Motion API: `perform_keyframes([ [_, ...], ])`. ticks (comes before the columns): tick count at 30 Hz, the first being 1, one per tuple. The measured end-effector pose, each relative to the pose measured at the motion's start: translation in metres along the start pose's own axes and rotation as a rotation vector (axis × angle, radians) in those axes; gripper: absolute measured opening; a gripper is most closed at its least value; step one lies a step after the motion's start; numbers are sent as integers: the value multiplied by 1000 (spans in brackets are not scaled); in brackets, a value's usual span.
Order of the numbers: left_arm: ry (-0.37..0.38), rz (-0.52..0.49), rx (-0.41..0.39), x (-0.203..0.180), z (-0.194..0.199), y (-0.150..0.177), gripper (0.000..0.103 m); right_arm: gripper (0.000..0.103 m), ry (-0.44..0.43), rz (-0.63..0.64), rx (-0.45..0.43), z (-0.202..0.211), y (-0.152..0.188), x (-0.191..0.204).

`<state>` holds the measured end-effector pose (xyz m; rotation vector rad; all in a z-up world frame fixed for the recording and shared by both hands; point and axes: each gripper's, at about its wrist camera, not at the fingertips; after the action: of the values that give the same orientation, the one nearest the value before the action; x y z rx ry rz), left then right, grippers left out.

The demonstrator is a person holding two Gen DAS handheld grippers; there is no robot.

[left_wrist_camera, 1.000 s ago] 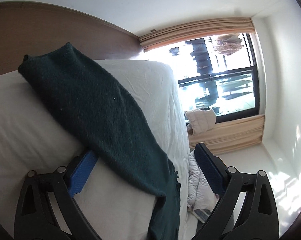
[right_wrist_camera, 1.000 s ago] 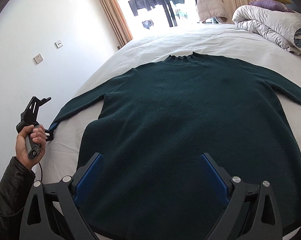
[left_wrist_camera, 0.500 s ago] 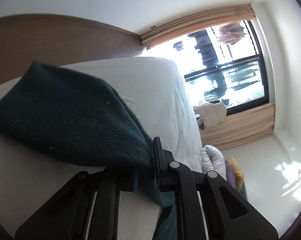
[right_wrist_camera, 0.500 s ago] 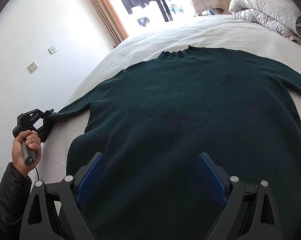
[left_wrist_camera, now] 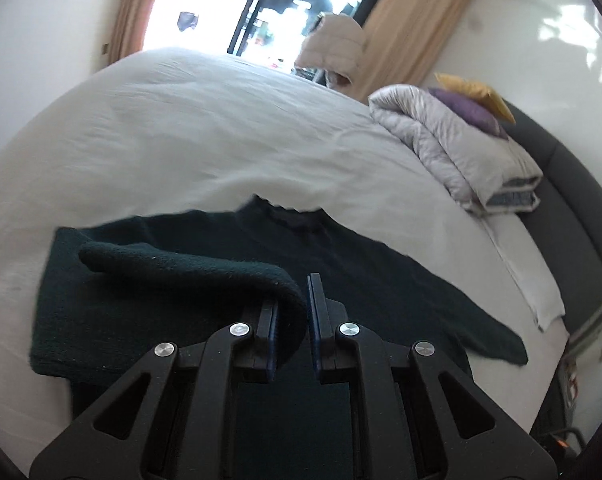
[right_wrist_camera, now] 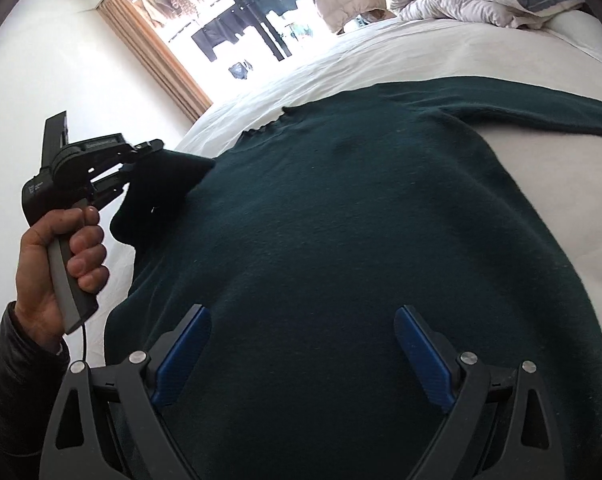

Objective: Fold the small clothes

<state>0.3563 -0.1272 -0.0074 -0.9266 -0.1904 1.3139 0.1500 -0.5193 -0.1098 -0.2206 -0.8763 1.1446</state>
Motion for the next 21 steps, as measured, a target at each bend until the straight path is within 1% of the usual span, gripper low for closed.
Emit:
perform_keyframes([
  [1,-8,-22,21,-15,-17,7,11,96,6,-7,-4,2,-1,-6],
  [2,-25,-46,37,-40,-23,32,11,96,13,-15,-7,5,-1,-12],
  [5,-82,-131,75,-73,-60,66,12,96,30,-41,-19,13,-2,-29],
  [7,-134,-184,138,-88,-74,82,12,96,39,-50,-26,16,-3,-34],
  [8,-143,-193,153,-80,-69,85,12,96,43,-55,-30,18,-4,-37],
  [10,-146,-202,154,-75,-60,83,13,96,49,-61,-34,19,-3,-39],
  [11,-148,-214,146,-78,-46,84,16,96,51,-61,-33,18,-4,-39],
  [12,-153,-230,141,-77,-40,81,18,96,53,-60,-32,18,-5,-38],
  [13,-157,-249,134,-76,-34,79,26,96,53,-57,-31,17,-6,-37],
  [14,-164,-269,117,-74,-25,78,41,96,53,-54,-32,17,-6,-34],
  [15,-175,-283,94,-71,-13,76,63,96,55,-48,-34,17,-8,-33],
  [16,-185,-295,54,-69,4,76,72,96,58,-43,-33,15,-10,-30],
  [17,-215,-312,12,-66,15,76,88,96,60,-38,-35,14,-11,-28],
  [18,-254,-335,-25,-65,21,77,98,96,64,-37,-37,11,-13,-26],
  [19,-272,-361,-51,-65,28,79,99,96,67,-40,-38,9,-15,-25],
  [20,-245,-379,-48,-65,29,81,99,96,67,-46,-40,8,-18,-24],
  [21,-207,-389,-26,-65,32,82,99,96,68,-52,-45,8,-20,-24],
])
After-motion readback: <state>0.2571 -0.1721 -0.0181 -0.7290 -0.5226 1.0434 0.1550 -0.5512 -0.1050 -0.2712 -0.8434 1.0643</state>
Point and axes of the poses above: each gripper's, at about its wrist camera, not at the fingertips, and z roughly against the way its jaws point, x to its left, y to its underside, and after that the axes turned 1 degree about -z, right-handed
